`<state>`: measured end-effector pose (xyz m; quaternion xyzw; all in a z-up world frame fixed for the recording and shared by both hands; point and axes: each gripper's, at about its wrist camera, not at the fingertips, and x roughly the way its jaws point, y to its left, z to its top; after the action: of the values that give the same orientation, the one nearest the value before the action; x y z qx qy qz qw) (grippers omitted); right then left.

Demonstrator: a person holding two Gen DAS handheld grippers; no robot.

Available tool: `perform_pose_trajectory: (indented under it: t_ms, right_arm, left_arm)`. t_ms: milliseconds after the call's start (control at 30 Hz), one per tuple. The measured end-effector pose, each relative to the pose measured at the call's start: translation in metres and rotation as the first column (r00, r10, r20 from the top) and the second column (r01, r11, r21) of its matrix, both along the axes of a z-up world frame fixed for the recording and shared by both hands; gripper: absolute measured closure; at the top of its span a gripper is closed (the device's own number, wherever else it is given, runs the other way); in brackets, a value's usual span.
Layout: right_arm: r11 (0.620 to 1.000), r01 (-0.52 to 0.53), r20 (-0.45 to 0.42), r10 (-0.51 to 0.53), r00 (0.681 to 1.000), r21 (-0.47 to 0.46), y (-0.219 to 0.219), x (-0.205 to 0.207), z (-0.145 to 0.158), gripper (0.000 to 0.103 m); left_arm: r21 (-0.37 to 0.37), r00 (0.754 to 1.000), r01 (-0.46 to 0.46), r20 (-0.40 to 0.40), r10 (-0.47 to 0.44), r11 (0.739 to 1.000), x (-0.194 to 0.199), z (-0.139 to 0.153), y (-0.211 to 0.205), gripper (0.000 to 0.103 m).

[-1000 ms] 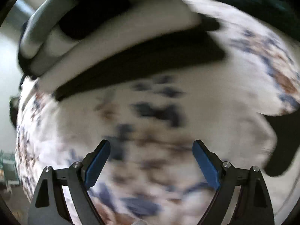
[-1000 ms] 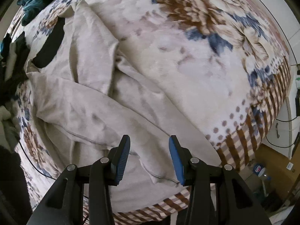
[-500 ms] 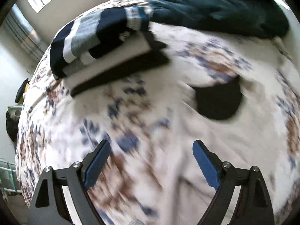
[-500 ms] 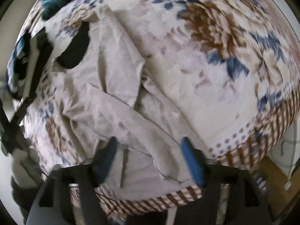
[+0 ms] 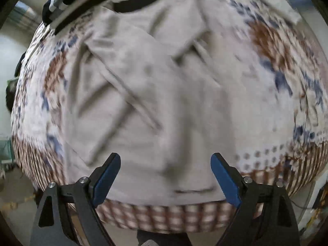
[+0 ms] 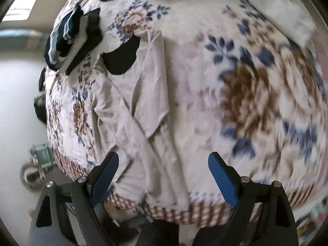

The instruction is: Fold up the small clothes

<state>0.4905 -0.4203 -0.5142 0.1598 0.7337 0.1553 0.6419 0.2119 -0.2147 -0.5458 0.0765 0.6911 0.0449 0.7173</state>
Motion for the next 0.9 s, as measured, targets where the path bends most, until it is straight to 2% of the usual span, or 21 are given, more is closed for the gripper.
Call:
perform_pose_trajectory:
  t_ms: [100,200,300,367,433,500,600,700,733,767,900]
  right_arm:
    - [0.998,-0.056,0.009,0.056,0.998,0.015,-0.006,0.020,-0.022,0.012]
    - [0.994,-0.094,-0.020,0.095,0.995,0.053,-0.010,0.043,-0.058,0.012]
    - [0.989,-0.107,-0.026,0.110,0.994,0.107,-0.008,0.067,-0.094,0.012]
    - [0.983,-0.108,-0.018,0.112,0.994,0.149,-0.002,0.084,-0.114,0.013]
    - [0.975,-0.101,-0.008,0.105,0.994,0.197,0.006,0.101,-0.128,0.013]
    - [0.967,-0.089,0.007,0.090,0.996,0.241,0.017,0.120,-0.137,0.015]
    - [0.957,-0.082,0.024,0.078,0.997,0.277,0.037,0.143,-0.143,0.019]
    - [0.961,-0.093,0.036,0.086,0.996,0.259,0.056,0.159,-0.148,0.046]
    - [0.967,-0.092,0.037,0.086,0.996,0.238,0.062,0.162,-0.150,0.070]
    - [0.971,-0.091,0.035,0.085,0.996,0.221,0.066,0.162,-0.149,0.089]
    - [0.979,-0.105,0.087,0.091,0.992,0.173,0.076,0.160,-0.132,0.093]
  left_arm:
    - [0.009,0.998,-0.039,-0.038,0.039,0.999,-0.005,-0.030,-0.032,0.013]
    - [0.040,0.995,-0.081,-0.062,0.084,0.996,-0.006,-0.060,-0.050,0.013]
    - [0.045,0.991,-0.134,-0.019,0.135,0.990,-0.003,-0.072,-0.051,0.014]
    - [0.035,0.989,-0.144,0.048,0.142,0.989,-0.003,-0.070,-0.049,0.018]
    - [0.018,0.988,-0.130,0.085,0.128,0.991,-0.003,-0.067,-0.051,0.038]
    - [0.028,0.987,-0.113,0.121,0.109,0.993,-0.002,-0.061,-0.053,0.078]
    - [0.019,0.985,-0.104,0.141,0.100,0.994,0.000,-0.056,-0.051,0.095]
    - [-0.002,0.982,-0.113,0.152,0.112,0.994,0.000,-0.051,-0.041,0.096]
    - [-0.010,0.981,-0.115,0.156,0.116,0.993,-0.001,-0.049,-0.037,0.097]
    - [-0.012,0.980,-0.113,0.163,0.113,0.994,-0.002,-0.046,-0.035,0.097]
    - [-0.032,0.972,-0.129,0.195,0.133,0.991,-0.007,-0.029,-0.029,0.097]
